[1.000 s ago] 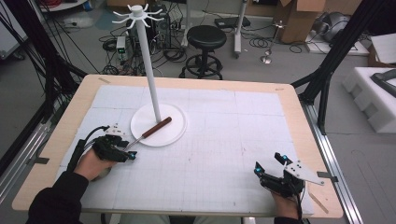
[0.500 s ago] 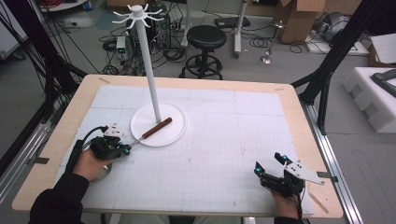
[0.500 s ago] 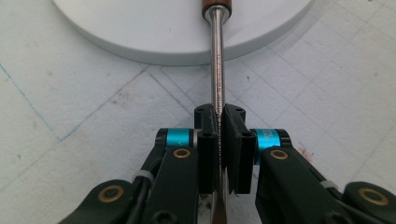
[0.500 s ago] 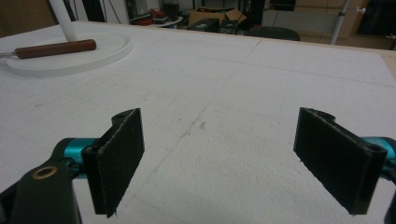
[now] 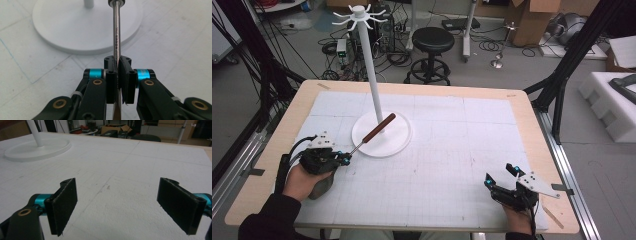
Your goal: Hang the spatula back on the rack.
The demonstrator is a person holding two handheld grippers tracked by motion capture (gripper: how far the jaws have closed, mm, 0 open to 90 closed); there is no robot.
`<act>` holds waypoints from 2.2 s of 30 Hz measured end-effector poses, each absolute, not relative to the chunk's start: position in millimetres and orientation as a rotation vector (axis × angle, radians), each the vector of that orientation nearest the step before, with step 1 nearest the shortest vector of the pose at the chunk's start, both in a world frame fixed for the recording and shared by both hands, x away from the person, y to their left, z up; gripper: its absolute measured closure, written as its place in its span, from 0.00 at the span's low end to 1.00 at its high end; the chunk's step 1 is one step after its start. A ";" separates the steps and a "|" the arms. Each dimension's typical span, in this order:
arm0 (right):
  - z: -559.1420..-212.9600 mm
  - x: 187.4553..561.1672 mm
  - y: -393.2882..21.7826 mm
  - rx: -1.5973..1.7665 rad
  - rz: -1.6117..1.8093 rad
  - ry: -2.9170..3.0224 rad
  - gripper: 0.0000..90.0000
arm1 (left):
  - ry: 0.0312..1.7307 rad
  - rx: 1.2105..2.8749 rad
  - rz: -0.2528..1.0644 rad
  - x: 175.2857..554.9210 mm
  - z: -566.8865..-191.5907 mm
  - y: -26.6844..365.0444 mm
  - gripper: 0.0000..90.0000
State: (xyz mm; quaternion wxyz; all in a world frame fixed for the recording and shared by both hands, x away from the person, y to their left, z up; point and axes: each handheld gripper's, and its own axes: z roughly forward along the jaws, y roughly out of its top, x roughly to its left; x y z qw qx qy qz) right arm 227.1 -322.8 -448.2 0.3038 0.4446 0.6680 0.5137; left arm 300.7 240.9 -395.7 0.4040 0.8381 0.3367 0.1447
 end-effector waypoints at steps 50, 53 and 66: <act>-312.8 251.4 -138.8 0.889 2.111 2.077 0.81 | 0.501 1.762 0.372 212.5 -369.0 114.4 0.87; -310.3 248.9 -136.3 0.828 2.040 2.092 0.81 | 0.482 1.752 0.341 211.7 -367.5 118.4 0.65; -304.6 261.6 -122.9 0.482 2.181 2.385 0.81 | 0.365 1.692 0.065 223.5 -360.0 137.8 0.52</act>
